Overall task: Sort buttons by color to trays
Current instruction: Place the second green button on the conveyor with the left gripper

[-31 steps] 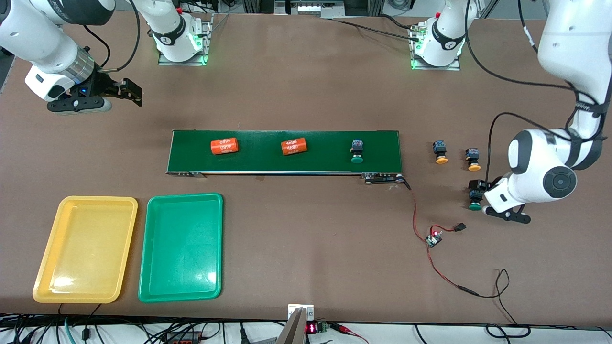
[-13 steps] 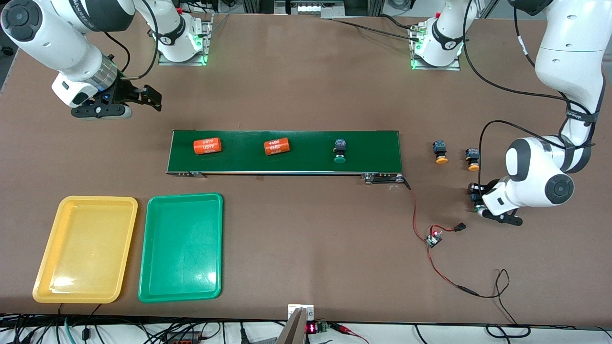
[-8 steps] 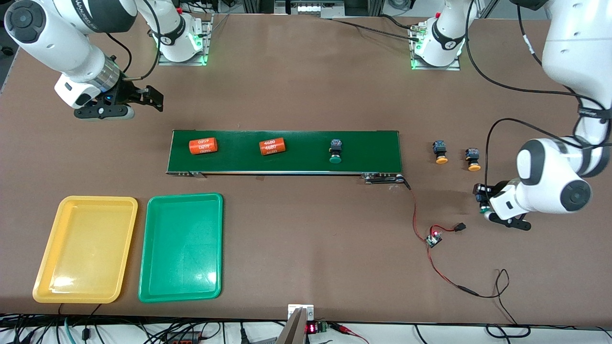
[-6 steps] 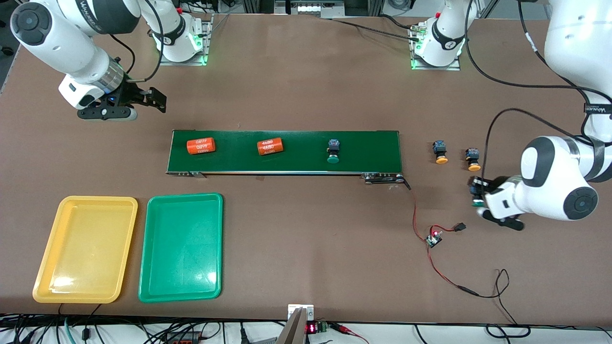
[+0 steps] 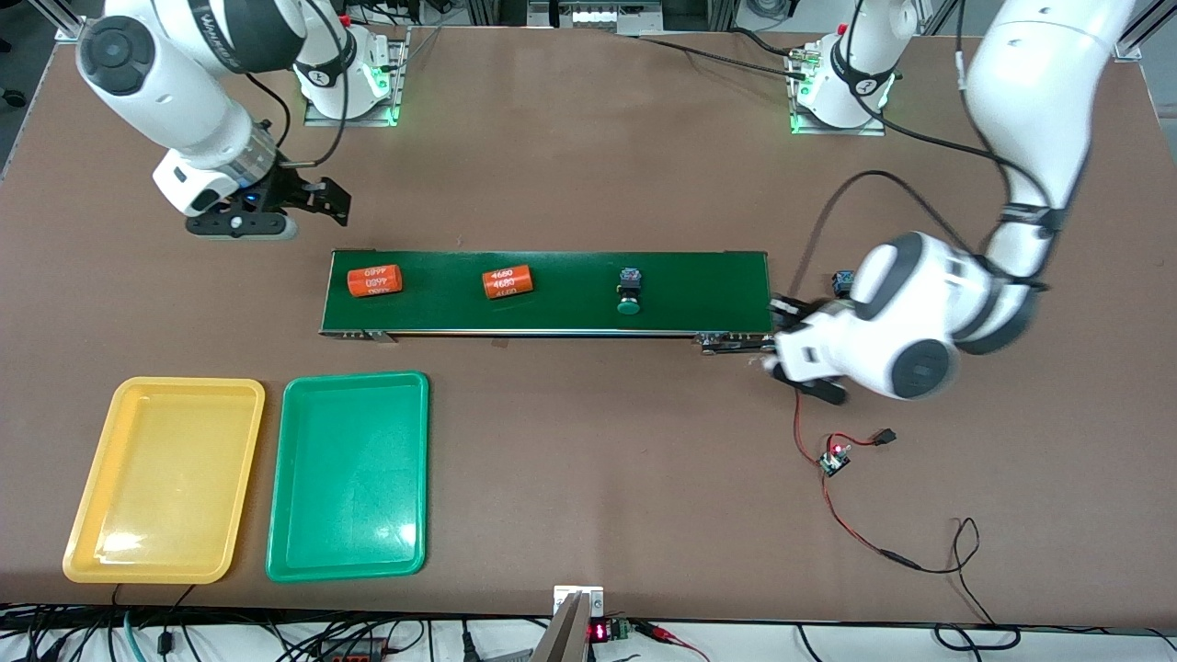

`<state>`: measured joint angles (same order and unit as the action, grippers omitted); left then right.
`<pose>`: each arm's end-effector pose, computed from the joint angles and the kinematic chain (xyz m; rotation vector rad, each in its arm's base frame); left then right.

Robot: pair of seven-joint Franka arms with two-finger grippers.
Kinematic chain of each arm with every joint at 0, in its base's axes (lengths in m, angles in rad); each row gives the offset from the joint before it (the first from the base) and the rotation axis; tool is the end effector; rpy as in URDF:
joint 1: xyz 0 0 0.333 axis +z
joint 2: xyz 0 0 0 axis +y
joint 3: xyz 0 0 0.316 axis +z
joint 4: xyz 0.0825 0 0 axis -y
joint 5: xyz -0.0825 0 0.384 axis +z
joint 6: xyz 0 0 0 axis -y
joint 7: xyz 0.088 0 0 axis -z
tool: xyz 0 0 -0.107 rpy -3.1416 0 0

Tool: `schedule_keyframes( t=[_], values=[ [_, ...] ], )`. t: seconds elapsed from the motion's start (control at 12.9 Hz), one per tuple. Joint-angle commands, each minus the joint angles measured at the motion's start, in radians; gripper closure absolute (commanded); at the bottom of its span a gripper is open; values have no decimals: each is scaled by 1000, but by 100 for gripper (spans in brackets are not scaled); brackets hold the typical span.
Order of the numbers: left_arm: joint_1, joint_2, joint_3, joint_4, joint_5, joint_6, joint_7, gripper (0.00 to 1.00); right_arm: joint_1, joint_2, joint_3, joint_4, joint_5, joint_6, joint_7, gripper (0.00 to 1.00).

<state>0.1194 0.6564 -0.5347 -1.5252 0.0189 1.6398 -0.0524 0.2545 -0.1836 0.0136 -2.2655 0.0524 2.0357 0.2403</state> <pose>0.6087 -0.2138 0.2906 2.8032 -0.4942 -0.7468 0.4637 0.1306 0.4320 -3.1096 -0.0046 0.0866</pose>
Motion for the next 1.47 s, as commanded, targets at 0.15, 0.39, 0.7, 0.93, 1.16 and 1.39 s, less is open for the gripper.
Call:
schedule_keyframes(
  t=[0.15, 0.39, 0.7, 0.93, 1.16, 1.39],
  values=[
    [25, -29, -135, -213, 33, 250, -295, 96, 49, 21, -4, 3, 12, 26, 30, 0],
    [25, -29, -203, -251, 156, 256, -441, 95, 54, 29, -4, 17, 17, 27, 30, 0],
    [25, -31, -246, -309, 268, 284, -565, 43, 95, 44, -4, 34, 38, 44, 135, 0],
    [38, -43, -269, -276, 266, 253, -590, 0, 114, 55, -4, 34, 38, 58, 162, 0],
    [45, -55, -292, -120, 265, 45, -583, 0, 114, 55, -4, 34, 38, 60, 166, 0],
    [51, -157, -202, -82, 260, -21, -570, 0, 149, 62, -4, 40, 38, 69, 234, 0]
  ],
)
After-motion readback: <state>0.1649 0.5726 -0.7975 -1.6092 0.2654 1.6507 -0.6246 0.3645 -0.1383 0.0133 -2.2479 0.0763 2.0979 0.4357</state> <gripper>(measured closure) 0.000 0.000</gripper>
